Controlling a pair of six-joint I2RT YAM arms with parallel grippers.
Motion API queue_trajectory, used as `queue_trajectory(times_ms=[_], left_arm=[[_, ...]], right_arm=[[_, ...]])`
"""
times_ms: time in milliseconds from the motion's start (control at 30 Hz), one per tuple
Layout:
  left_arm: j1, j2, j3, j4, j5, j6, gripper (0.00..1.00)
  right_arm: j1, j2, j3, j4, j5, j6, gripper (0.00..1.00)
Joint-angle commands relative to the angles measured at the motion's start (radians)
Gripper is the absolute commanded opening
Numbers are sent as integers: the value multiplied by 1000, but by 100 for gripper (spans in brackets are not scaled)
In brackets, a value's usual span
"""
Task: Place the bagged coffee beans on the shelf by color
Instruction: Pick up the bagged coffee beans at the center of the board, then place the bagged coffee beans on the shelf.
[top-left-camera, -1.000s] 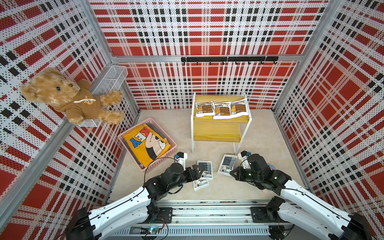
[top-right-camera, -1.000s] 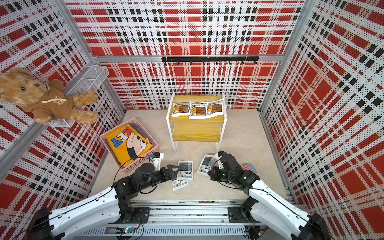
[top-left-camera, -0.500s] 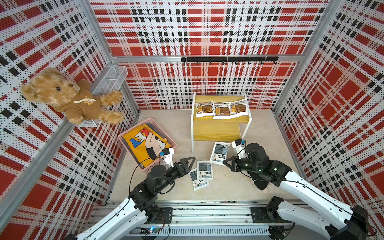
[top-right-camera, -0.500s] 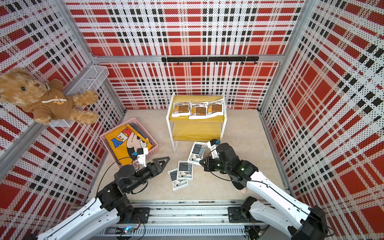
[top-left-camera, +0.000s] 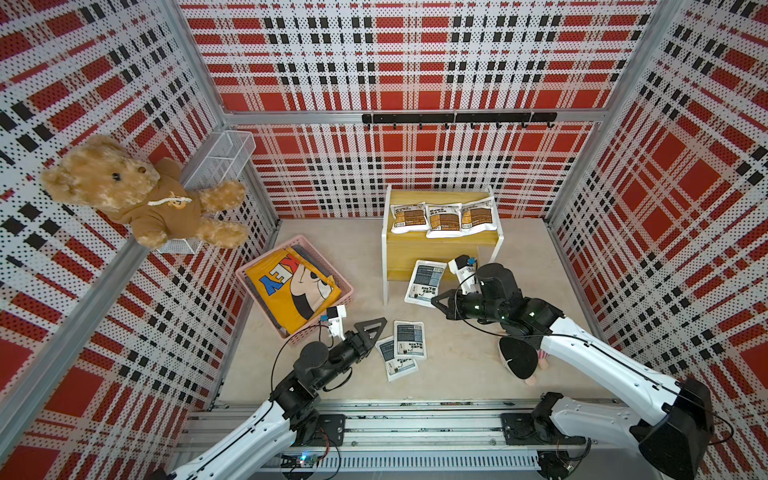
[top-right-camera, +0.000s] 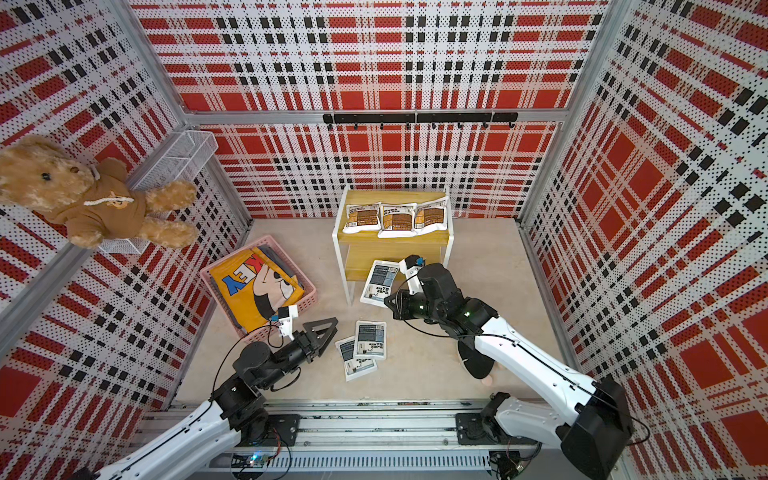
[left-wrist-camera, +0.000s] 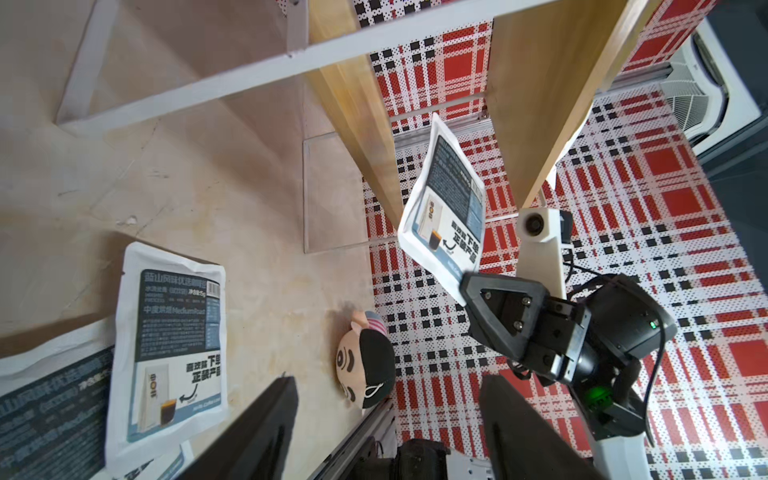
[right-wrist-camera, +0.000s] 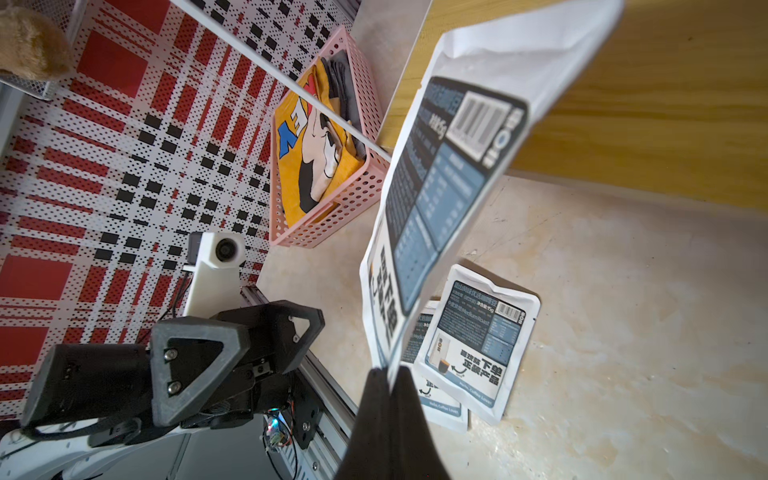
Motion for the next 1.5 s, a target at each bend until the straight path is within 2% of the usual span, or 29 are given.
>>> queue_trajectory(times_ms=[0,100,267,500,733,933,1233,1467], left_arm=[[-6,44,17,186,-43,-43,74],[-67,97,18,251,-151,-54,72],[-264,247,-15,452,-464,-90,73],[-353,521,51,692,-622,-81,73],[-344,706,151,820,-605,-46,71],[-321,798,196,868,-577,-61,68],[-278,847,235,870,-542,-66,56],[-267,912,275,894,-500,-78,40]], right_arm=[[6,36,19,76,0,23,0],[6,58,26,107,17,45,0],[6,62,12,166,50,88,0],[7,82,1,204,25,110,0],[7,80,6,195,19,99,0],[7,80,-4,202,-1,102,0],[4,93,1,202,-16,93,0],[5,102,0,205,-26,93,0]])
